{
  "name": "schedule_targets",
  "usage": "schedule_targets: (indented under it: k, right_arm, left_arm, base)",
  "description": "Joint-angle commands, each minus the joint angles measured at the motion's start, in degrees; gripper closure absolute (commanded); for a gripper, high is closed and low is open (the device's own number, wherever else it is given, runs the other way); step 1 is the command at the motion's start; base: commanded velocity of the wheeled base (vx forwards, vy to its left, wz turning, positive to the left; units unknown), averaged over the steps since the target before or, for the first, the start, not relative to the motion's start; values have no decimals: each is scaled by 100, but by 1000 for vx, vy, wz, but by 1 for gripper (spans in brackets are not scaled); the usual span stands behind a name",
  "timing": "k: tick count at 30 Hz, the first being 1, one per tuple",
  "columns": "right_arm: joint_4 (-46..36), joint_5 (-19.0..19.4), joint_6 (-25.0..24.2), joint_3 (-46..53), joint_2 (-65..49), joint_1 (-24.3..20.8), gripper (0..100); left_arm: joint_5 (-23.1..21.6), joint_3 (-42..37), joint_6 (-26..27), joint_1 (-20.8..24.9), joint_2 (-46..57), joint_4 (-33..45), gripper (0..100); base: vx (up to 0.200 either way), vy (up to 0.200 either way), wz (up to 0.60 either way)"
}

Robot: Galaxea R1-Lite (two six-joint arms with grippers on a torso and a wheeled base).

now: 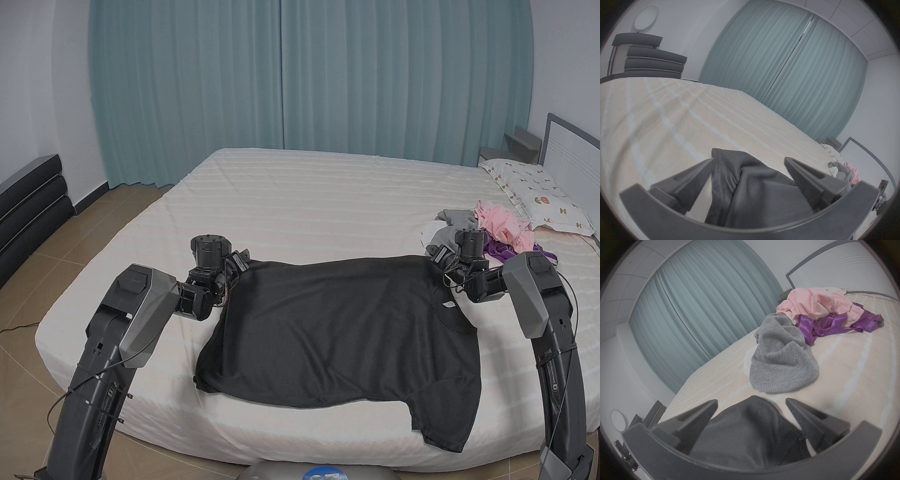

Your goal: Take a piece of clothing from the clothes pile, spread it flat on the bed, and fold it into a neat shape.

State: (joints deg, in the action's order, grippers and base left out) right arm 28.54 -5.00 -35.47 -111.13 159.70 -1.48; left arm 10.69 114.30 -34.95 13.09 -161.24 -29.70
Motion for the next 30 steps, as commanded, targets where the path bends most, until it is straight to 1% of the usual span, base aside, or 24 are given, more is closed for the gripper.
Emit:
schedule_targets:
  k: [1, 4, 7, 8, 9, 10, 11, 12, 15, 18, 19, 20, 21, 24, 25, 27, 28, 30]
  right_arm:
    - [20, 16, -30, 381, -439, 16, 0]
    - [205, 43, -74, 874, -976, 51, 0]
    - [328, 122, -311, 1797, -1573, 60, 0]
    - [337, 131, -329, 1911, -1644, 51, 0]
    - [451, 298, -364, 2561, -2004, 33, 0]
    - [548, 421, -364, 2939, -2180, 24, 0]
    - [556, 438, -364, 3009, -2215, 24, 0]
    - [882, 702, -390, 3888, -2619, -2, 0]
    - [1532, 1159, -399, 5207, -3261, -28, 0]
    - [2024, 1423, -320, 6393, -3797, -90, 0]
    - [2138, 1467, -329, 6745, -3964, -125, 0]
    - [2138, 1467, -329, 6745, -3964, -125, 0]
    - [2217, 1563, -346, 7290, -4245, -160, 0]
    - [2235, 1713, -399, 7931, -4588, -204, 0]
    - [2235, 1721, -399, 8010, -4632, -204, 0]
    - [2235, 1757, -408, 8441, -4922, -204, 0]
    - [2235, 1765, -408, 8485, -4948, -204, 0]
    - [2235, 1888, -408, 8854, -5177, -204, 0]
  left_arm:
    - [153, -57, -12, -17, 76, -1, 0]
    - [188, -444, -47, -96, 577, 17, 0]
    - [91, -1489, -73, -202, 1333, -27, 0]
    - [73, -1613, -73, -202, 1412, -27, 0]
    - [-111, -2316, -73, -246, 1816, -80, 0]
    - [-243, -2711, -82, -263, 2044, -98, 0]
    - [-269, -2773, -82, -263, 2080, -98, 0]
    - [-507, -3546, -161, -281, 2563, -212, 0]
    - [-595, -4566, -434, -237, 3196, -537, 0]
    - [-647, -5594, -592, -193, 3802, -862, 0]
    - [-682, -5946, -601, -140, 3987, -959, 0]
    - [-682, -5946, -601, -140, 3987, -959, 0]
    - [-709, -6570, -662, -26, 4277, -1100, 0]
    - [-709, -7352, -899, 202, 4611, -1293, 0]
    - [-718, -7457, -952, 238, 4655, -1337, 0]
    - [-726, -8046, -1233, 413, 4945, -1609, 0]
    - [-726, -8108, -1251, 431, 4962, -1636, 0]
    - [-718, -8530, -1295, 589, 5068, -1943, 0]
  base:
    - [0, 0, 0]
    - [0, 0, 0]
    - [0, 0, 0]
    - [0, 0, 0]
    - [0, 0, 0]
    - [0, 0, 0]
    - [0, 0, 0]
    - [0, 0, 0]
    - [0, 0, 0]
    - [0, 0, 0]
    - [0, 0, 0]
    - [0, 0, 0]
    - [0, 0, 0]
    - [0, 0, 0]
    - [0, 0, 0]
    - [0, 0, 0]
    - [0, 0, 0]
    - [0, 0, 0]
